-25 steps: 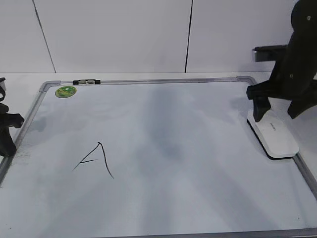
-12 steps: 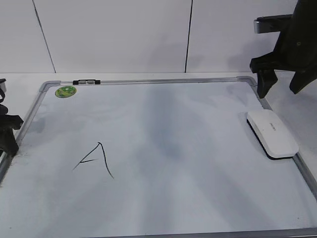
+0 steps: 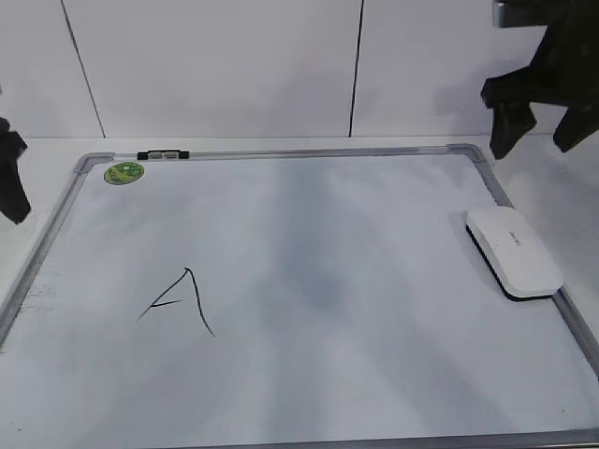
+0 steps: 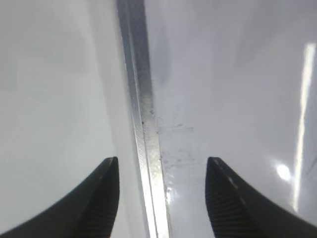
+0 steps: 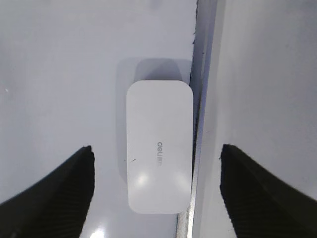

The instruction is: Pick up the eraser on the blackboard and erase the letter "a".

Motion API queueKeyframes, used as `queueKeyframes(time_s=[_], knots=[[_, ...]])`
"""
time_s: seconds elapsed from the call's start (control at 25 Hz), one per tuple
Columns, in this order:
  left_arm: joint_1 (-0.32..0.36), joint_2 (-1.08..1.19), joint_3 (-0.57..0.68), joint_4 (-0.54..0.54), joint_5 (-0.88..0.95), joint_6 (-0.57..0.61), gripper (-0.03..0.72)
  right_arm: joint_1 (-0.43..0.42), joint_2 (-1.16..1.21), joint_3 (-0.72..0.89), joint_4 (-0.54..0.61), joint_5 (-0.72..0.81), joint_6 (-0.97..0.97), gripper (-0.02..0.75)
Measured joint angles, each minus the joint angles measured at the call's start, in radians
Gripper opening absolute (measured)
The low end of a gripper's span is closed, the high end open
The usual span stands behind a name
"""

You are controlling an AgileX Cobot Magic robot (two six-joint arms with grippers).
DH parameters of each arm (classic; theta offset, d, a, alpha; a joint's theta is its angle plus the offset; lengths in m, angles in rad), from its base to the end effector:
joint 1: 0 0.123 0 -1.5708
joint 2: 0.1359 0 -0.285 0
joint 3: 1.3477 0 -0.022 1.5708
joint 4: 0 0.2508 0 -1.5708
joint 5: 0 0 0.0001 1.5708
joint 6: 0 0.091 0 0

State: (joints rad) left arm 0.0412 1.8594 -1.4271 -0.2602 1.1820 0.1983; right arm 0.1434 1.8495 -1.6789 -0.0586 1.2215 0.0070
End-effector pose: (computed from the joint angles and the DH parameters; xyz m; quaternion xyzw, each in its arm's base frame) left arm 0.3663 -0.0066 0.2303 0.0314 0.9919 -0.1176 0.0360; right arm 0.3871 0.0508 0.2972 -0.0738 0.9880 -0.0186 0.1343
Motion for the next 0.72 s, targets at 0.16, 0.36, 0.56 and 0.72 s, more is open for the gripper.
queueKeyframes(time_s=[0.16, 0.36, 0.56, 0.72], knots=[[0.0, -0.092, -0.028, 0.008, 0.024, -0.017, 0.418, 0.0, -0.091, 0.01, 0.0, 0.004, -0.007, 0.596], [0.0, -0.258, -0.028, 0.011, 0.038, -0.03, 0.418, 0.0, -0.234, 0.134, 0.0, 0.009, -0.007, 0.595], [0.0, -0.466, 0.023, 0.011, 0.051, -0.03, 0.418, 0.0, -0.379, 0.258, 0.0, 0.018, -0.012, 0.594], [0.0, -0.632, 0.13, 0.015, 0.055, -0.032, 0.418, 0.0, -0.477, 0.306, 0.0, 0.02, -0.021, 0.594]])
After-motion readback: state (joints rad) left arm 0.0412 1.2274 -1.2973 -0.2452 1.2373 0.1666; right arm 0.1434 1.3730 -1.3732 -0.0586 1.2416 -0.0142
